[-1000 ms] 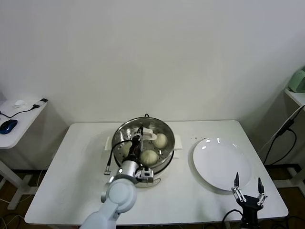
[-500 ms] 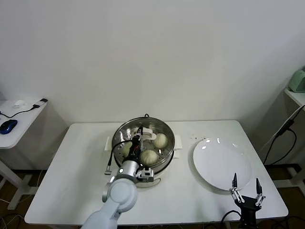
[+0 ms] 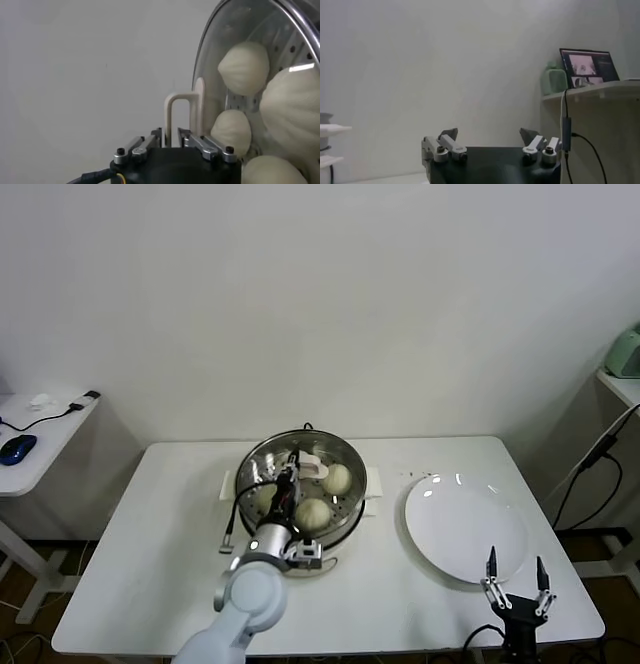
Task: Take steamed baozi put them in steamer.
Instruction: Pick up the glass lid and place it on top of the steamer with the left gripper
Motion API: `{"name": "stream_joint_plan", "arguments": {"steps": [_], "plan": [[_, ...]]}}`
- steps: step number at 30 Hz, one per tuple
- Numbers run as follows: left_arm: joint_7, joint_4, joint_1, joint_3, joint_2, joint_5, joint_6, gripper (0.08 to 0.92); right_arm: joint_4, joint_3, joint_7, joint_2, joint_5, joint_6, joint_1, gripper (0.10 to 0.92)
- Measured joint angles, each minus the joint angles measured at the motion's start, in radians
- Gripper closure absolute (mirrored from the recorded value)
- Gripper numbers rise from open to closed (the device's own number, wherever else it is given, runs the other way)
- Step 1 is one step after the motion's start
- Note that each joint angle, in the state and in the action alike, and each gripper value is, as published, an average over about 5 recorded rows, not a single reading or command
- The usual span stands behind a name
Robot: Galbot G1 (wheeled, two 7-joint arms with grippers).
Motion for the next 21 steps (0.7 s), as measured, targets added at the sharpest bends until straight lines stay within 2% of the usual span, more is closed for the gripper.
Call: {"name": "stream_joint_plan", "arguments": {"steps": [15, 18, 21], "plan": [[-0.011, -0.130, 0.085, 0.010, 0.045, -0.044, 0.001, 0.253, 0.027, -0.006, 0.003, -0.005, -0.012, -0.029, 0.005, 0.203], [-0.018, -0.175, 0.123, -0.003, 0.064, -0.070, 0.000, 0.195, 0.035, -0.009, 0.011, -0.011, -0.013, -0.051, 0.010, 0.203], [-0.042, -0.219, 0.170, -0.030, 0.080, -0.117, -0.010, 0.179, 0.041, -0.017, 0.024, -0.021, -0.005, -0.090, 0.017, 0.203]]}}
